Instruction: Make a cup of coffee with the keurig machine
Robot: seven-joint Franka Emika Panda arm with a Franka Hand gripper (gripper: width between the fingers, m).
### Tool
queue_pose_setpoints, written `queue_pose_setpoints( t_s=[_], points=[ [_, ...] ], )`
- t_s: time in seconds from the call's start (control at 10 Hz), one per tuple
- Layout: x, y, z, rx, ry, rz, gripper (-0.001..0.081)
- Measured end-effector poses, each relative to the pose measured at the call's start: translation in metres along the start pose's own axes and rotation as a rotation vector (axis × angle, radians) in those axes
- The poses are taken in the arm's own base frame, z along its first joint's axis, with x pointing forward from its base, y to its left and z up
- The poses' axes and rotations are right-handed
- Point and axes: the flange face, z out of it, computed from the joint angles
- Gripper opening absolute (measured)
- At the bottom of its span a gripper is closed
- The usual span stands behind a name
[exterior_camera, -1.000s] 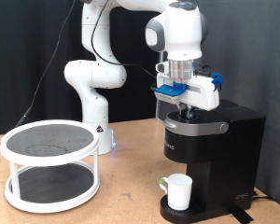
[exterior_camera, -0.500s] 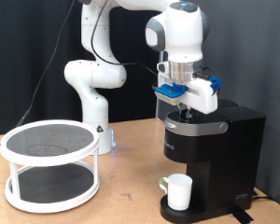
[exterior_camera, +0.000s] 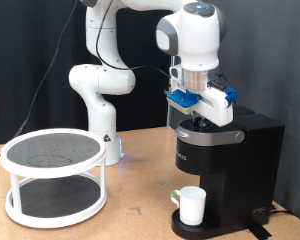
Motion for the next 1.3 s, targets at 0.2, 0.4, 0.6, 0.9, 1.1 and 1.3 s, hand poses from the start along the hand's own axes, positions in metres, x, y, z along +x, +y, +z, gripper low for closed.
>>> queue_pose_setpoints(
  t_s=[0.2, 0.4, 0.6, 0.9, 1.1, 1.3],
  points=[
    [-0.001, 0.000, 0.000, -0.001, 0.009, -0.006, 0.0000],
    [-0.001, 0.000, 0.000, 0.000, 0.009, -0.008, 0.0000],
    [-0.002, 0.002, -0.001, 0.004, -0.012, -0.036, 0.0000],
    [0.001, 0.013, 0.000, 0.004, -0.125, -0.122, 0.0000],
    [0.011, 0.023, -0.011, 0.009, -0.190, -0.157, 0.0000],
    [0.024, 0.031, -0.027, -0.001, -0.201, -0.175, 0.0000]
  ],
)
